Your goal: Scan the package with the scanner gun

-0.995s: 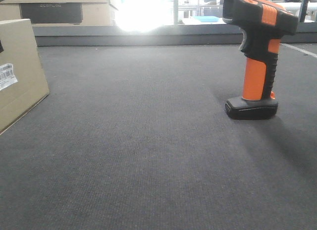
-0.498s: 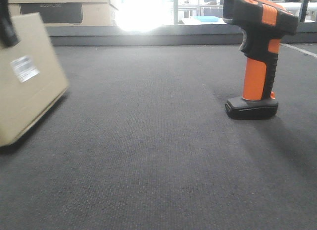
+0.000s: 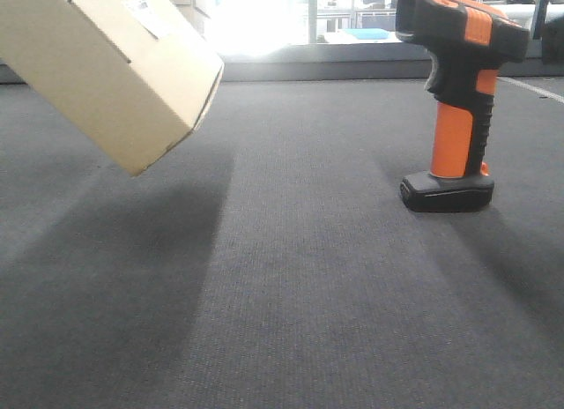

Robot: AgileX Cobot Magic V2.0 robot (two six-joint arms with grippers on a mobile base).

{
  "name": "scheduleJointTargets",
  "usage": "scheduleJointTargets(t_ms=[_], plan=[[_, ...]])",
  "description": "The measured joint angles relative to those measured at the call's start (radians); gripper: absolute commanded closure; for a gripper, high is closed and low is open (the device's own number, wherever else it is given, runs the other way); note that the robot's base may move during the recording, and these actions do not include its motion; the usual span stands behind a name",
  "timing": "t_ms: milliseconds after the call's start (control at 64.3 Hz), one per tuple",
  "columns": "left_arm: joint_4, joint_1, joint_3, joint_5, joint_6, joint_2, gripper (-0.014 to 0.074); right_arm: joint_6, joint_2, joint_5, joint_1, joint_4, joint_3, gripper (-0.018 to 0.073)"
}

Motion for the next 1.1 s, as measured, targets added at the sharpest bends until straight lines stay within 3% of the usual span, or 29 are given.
scheduleJointTargets(t_ms=[280, 700, 1104], plan=[[0.0, 0.0, 0.0, 0.0, 0.0, 0.0, 0.0707, 0.0, 0.128, -0.294, 0.039, 0.002, 0.064, 0.0], [0.0, 0.0, 0.0, 0.0, 0.0, 0.0, 0.0707, 0.0, 0.538, -0.733, 0.075, 0.052, 0.059, 0.0], [-0.001, 0.0, 0.0, 0.0, 0.0, 0.0, 0.0707, 0.0, 0.744, -0.785, 0.075, 0.189, -0.086, 0.0]])
